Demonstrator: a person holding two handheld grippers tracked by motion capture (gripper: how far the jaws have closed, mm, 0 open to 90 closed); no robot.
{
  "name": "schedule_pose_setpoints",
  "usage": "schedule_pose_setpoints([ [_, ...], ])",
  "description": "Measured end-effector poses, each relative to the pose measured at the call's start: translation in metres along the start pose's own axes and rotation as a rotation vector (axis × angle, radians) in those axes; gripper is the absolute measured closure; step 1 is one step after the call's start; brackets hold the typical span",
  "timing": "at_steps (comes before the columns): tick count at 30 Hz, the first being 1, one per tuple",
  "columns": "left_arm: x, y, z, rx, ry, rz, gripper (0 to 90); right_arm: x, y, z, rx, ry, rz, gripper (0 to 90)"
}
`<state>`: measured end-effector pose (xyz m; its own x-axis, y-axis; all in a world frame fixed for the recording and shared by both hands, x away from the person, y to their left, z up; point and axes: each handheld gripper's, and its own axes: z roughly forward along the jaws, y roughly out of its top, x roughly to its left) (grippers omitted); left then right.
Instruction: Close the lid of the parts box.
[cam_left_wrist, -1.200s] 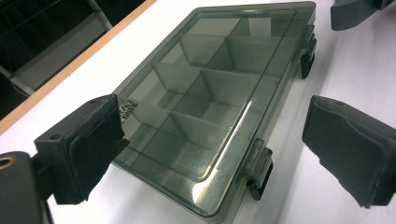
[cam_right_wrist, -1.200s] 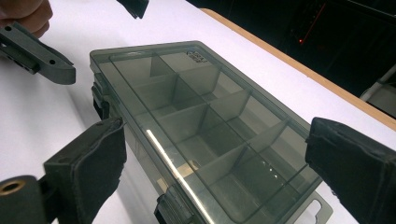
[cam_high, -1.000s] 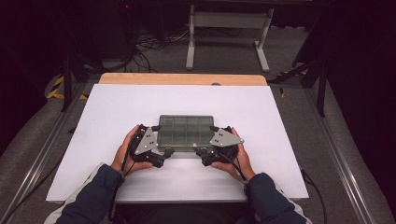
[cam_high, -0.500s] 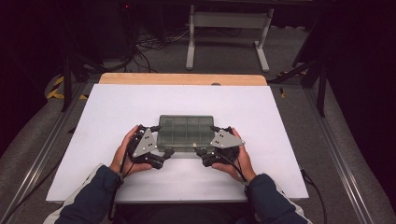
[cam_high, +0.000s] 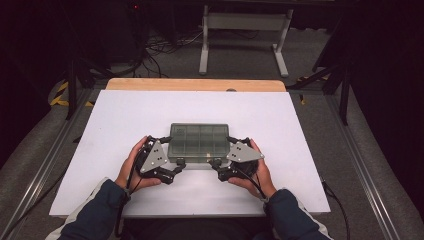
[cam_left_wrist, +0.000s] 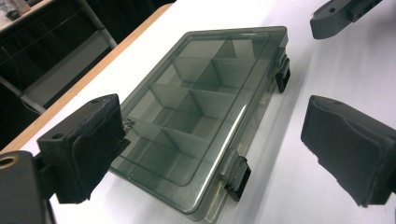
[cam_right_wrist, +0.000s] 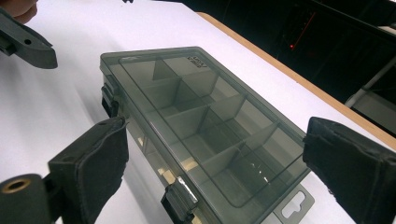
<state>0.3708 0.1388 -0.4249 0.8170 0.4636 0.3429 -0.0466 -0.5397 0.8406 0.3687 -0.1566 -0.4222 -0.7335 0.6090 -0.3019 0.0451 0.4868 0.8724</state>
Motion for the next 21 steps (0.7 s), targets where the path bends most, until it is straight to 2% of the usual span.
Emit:
schedule_pose_setpoints([
  [21,-0.005,-0.001,-0.016,-0.009,0.006,0.011,7.0,0.004,-0.001,-0.007,-0.002,-0.006,-0.015,8.5],
])
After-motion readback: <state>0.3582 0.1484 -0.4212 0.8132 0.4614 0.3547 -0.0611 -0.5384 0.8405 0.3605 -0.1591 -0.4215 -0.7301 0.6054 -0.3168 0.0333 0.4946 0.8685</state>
